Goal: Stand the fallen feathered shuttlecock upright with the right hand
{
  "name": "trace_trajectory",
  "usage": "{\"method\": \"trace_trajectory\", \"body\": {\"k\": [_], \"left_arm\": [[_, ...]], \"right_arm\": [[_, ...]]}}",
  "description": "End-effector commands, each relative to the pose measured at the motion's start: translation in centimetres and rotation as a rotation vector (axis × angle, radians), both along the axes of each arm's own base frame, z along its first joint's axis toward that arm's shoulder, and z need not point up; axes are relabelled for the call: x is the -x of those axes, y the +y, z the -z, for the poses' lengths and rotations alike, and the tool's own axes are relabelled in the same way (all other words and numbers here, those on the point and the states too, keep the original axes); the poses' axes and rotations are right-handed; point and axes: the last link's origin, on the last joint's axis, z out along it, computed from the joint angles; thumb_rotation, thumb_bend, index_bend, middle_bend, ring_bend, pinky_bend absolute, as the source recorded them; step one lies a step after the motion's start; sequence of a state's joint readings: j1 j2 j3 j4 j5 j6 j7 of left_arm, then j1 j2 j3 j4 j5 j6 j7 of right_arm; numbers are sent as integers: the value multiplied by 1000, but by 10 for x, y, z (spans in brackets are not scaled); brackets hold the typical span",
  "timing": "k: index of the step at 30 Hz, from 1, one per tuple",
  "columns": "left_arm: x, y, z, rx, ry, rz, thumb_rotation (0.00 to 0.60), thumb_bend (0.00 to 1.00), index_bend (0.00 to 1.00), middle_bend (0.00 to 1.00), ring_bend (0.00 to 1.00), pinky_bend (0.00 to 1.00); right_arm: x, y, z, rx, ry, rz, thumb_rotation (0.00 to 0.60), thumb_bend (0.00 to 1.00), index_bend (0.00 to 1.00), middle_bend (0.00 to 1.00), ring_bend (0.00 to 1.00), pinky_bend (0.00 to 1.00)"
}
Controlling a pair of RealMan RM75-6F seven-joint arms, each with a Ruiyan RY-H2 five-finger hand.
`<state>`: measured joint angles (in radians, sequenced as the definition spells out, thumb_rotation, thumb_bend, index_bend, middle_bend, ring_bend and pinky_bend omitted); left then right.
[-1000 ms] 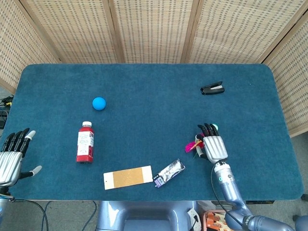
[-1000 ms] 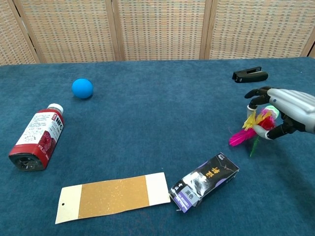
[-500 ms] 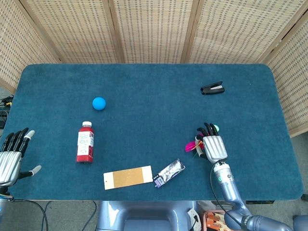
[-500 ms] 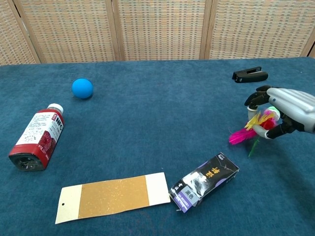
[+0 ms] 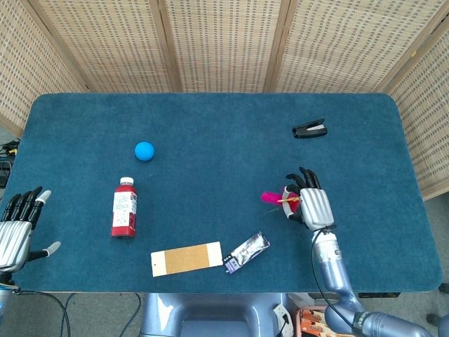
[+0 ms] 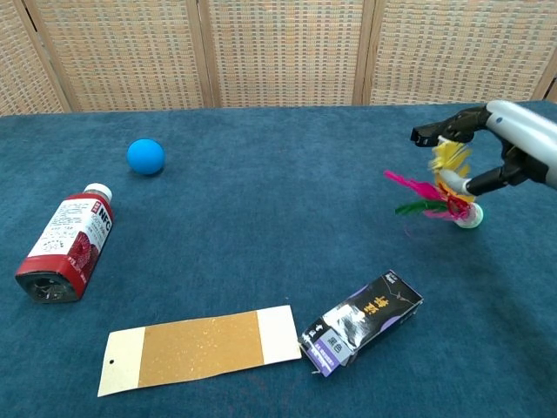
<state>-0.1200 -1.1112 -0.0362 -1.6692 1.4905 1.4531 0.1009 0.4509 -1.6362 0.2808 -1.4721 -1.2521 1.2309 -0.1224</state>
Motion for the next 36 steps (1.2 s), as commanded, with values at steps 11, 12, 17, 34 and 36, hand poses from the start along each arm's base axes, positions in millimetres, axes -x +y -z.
{"method": "trace_trajectory", "body": {"k": [11,12,17,34,36], "left_arm": [[-1,-1,3,8,6,6,600,6,0,0,0,0],[-1,-1,3,8,6,5,600,5,0,0,0,0],[-2,-1,4,13,9,7,600,6,0,0,0,0],[-2,-1,3,13,9,7,600,7,0,0,0,0],[-2,-1,3,13,10,7,600,7,0,0,0,0]], "right_arm": [[10,-18,-37,65,-507,284,600,426,625,224,0,30],[11,-18,-36,66,-507,291,600,426,625,224,0,29],[19,-20,-32,49,-522,339,600,426,625,224,0,29],[21,-22,-30,15,-522,379,600,426,625,224,0,29],[19,-21,-30,21,-527,374,600,425,625,224,0,29]]}}
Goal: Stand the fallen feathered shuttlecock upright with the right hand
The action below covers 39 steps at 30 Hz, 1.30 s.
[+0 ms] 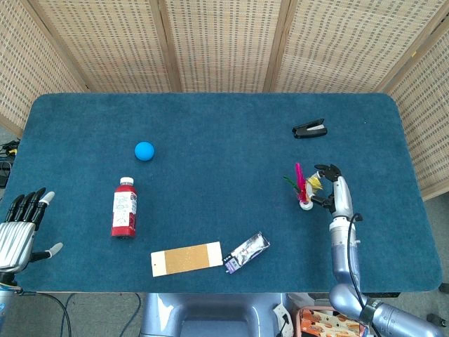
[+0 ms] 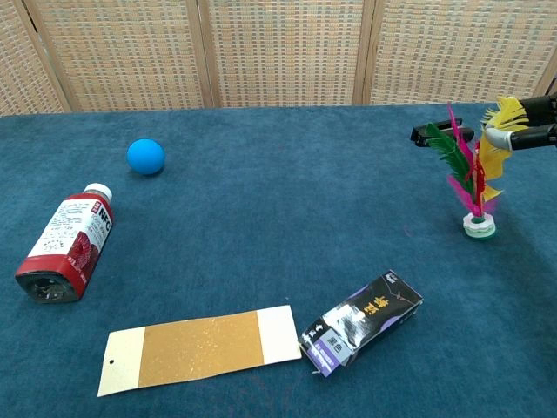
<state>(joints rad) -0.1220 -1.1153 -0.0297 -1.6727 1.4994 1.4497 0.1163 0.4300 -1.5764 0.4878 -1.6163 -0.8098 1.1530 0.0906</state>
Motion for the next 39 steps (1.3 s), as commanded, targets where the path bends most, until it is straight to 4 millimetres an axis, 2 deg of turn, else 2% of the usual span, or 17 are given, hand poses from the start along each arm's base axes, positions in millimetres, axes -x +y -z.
{"method": "trace_trajectory", "body": {"k": [1,7,12,17,20,23,26,28,32,35,39], "left_arm": [[0,0,0,2,1,-1,600,7,0,0,0,0],[0,0,1,3,1,-1,600,6,0,0,0,0],[0,0,2,11,2,-2,600,7,0,0,0,0],[-1,-1,3,18,3,-1,600,7,0,0,0,0],[-1,-1,4,21,3,-1,600,7,0,0,0,0],[-1,-1,3,19,3,-2,600,7,0,0,0,0],[0,-1,2,13,0,-2,600,7,0,0,0,0],[0,0,1,9,-3,-2,600,7,0,0,0,0],[1,0,0,5,-7,-3,600,7,0,0,0,0],[1,0,-2,0,-8,-4,600,7,0,0,0,0],[2,-1,-4,-9,-7,-7,600,7,0,0,0,0]], "right_arm": [[-2,1,-1,11,-7,-3,600,425,625,224,0,29],[-3,1,-2,29,-28,4,600,426,625,224,0,29],[5,-1,-1,13,-60,41,600,423,612,206,0,21],[10,-1,1,-14,-55,30,600,414,376,19,0,0],[8,-1,-3,0,-56,8,600,370,239,0,0,0],[8,-1,-8,17,-26,-17,600,315,150,0,0,0],[12,2,-13,32,9,-27,600,301,98,0,0,0],[17,6,-16,39,15,-22,600,295,56,0,0,0],[32,19,-24,56,52,-24,600,292,42,0,0,0],[41,34,-31,74,52,-47,600,292,29,0,0,0],[56,62,-44,83,166,-133,600,291,15,0,0,0]]}}
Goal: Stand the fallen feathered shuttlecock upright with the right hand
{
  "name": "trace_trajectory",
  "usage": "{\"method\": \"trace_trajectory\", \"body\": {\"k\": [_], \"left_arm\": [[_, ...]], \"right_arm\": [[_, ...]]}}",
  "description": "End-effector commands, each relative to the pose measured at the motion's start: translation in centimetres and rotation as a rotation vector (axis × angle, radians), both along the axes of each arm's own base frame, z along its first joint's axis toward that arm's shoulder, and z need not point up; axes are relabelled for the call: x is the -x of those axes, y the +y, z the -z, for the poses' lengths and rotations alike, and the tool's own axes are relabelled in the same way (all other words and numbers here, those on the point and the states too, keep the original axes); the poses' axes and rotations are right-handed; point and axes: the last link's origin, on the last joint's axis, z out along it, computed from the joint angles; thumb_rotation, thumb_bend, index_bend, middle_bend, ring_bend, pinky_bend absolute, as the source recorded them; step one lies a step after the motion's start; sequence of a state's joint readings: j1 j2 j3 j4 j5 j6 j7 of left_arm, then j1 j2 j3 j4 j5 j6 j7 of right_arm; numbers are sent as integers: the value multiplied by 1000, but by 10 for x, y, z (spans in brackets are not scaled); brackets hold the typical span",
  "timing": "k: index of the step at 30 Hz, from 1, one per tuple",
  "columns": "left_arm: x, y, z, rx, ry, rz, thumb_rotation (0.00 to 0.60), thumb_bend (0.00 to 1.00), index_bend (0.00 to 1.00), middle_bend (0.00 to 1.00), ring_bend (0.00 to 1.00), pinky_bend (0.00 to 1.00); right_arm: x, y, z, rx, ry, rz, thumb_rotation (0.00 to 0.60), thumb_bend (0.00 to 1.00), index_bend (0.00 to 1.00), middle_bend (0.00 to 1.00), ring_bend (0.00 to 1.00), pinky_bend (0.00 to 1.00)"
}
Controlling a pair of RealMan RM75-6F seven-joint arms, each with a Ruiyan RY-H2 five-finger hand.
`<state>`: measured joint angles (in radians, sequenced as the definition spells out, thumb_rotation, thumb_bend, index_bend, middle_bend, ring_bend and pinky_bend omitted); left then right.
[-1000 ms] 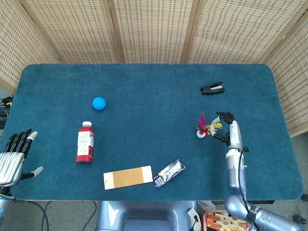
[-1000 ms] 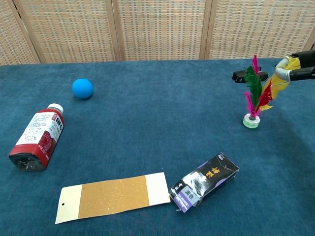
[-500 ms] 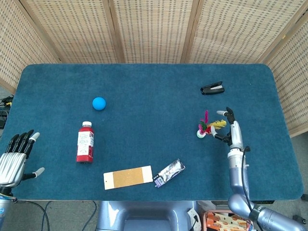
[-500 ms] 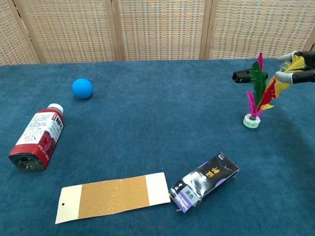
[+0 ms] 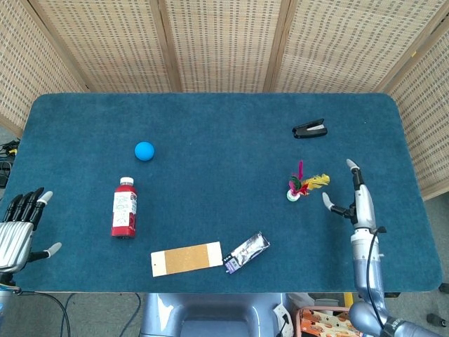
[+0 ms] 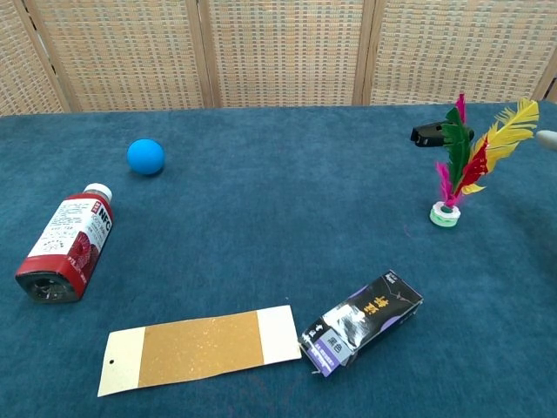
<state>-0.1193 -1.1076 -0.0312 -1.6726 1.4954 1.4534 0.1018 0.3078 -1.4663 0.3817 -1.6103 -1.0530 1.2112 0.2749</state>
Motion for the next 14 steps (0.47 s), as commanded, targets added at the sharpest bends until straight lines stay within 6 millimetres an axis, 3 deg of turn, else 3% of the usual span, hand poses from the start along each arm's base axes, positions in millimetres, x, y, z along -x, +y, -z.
{"method": "trace_trajectory", "body": {"k": [1,8,14], "left_arm": [[0,0,-1,-5,1,-2,600,7,0,0,0,0],[0,0,-1,-10,10,2,600,6,0,0,0,0],[3,1,-1,-12,17,-10,600,7,0,0,0,0]], "right_arm": [[24,36,-18,22,170,-88,600,292,15,0,0,0],[51,79,-39,36,544,-179,600,292,15,0,0,0],[58,96,-45,14,764,-203,600,293,0,0,0,0]]}}
